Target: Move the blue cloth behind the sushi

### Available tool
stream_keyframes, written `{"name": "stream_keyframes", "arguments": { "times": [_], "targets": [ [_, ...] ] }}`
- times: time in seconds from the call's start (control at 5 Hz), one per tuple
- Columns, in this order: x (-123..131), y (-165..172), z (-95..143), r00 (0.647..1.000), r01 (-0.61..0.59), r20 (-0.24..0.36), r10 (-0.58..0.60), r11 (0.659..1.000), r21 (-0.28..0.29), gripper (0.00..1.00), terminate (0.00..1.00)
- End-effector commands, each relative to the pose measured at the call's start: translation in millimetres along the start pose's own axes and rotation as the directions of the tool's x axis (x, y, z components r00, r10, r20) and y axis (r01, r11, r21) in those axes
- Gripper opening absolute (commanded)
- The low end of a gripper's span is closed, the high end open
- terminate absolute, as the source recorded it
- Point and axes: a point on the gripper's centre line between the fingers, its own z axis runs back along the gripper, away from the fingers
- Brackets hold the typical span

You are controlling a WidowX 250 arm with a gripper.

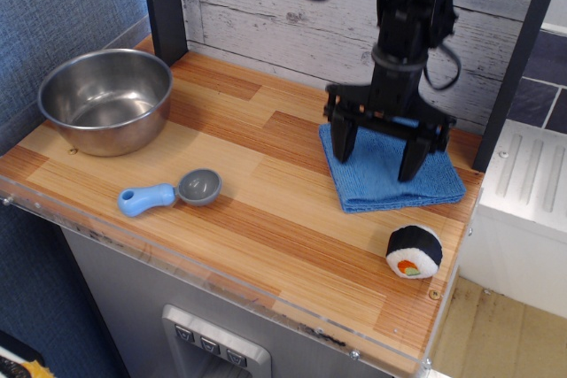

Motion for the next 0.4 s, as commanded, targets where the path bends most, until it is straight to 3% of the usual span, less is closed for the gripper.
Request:
{"name": "stream_keyframes", "arguments": {
  "times": [0.0, 0.2],
  "targets": [
    [6.2, -10.2, 63.0, 0.993, 0.023, 0.112, -0.024, 1.000, 0.007, 1.00, 0.00],
    [-2.1, -19.0, 86.8, 0.990, 0.013, 0.140, -0.008, 0.999, -0.032, 1.00, 0.00]
  ]
}}
